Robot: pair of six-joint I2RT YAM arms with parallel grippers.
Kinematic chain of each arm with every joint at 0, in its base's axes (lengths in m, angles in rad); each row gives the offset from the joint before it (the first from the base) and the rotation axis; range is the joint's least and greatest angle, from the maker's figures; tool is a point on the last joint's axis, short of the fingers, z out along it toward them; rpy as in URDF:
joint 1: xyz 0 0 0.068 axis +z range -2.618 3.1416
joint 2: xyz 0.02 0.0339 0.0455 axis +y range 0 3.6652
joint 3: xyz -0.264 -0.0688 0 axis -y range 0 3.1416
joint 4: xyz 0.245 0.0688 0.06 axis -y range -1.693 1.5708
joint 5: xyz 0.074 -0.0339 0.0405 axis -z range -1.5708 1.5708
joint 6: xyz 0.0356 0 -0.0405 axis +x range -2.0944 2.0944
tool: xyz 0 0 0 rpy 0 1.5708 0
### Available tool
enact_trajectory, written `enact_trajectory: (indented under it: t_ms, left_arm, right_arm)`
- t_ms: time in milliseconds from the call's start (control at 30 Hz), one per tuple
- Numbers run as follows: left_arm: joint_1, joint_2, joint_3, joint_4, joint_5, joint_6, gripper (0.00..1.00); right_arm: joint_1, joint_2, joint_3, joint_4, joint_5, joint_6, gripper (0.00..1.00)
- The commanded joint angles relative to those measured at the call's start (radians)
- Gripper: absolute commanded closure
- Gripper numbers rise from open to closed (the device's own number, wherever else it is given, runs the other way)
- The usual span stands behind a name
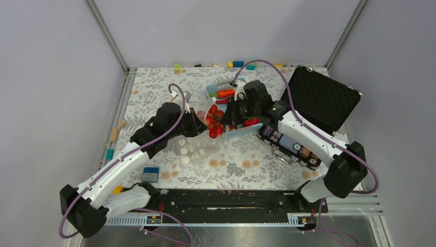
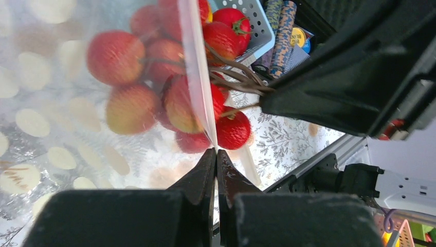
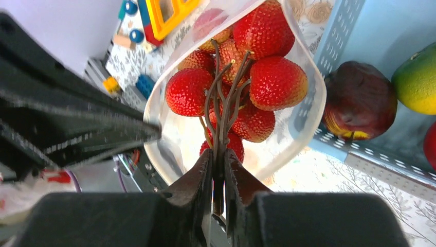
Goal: Place the food in the zip-top bag and seal the zipper
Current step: Place the fake fruit in the zipper food storage bag.
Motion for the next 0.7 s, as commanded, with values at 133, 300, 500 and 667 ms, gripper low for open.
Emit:
enact_trajectory:
  t_ms: [133, 300, 500, 667]
  left_arm:
    - [-0.005, -0.015, -0.005, 0.071, 0.051, 0.011, 1.0]
    - [-0.005, -0.026, -0.008, 0.082, 0.0, -0.005, 1.0]
    - [-0.005, -0.017, -0.002, 0.112, 0.017, -0.013, 1.0]
    - [-0.005, -0.038, -0.01, 0.097, -0.011, -0.022, 1.0]
  right_arm:
    - [0.004, 0.084, 0.034, 0.215, 0.027, 0.212, 1.0]
    - [0.043, 0.093, 0.019, 0.167, -0.099, 0.054, 1.0]
    - [0.101, 0.093, 0.028, 0.086, -0.061, -0.069, 0.72]
    - [0.1, 0.085, 0.031, 0.074, 0.016, -0.06, 0.37]
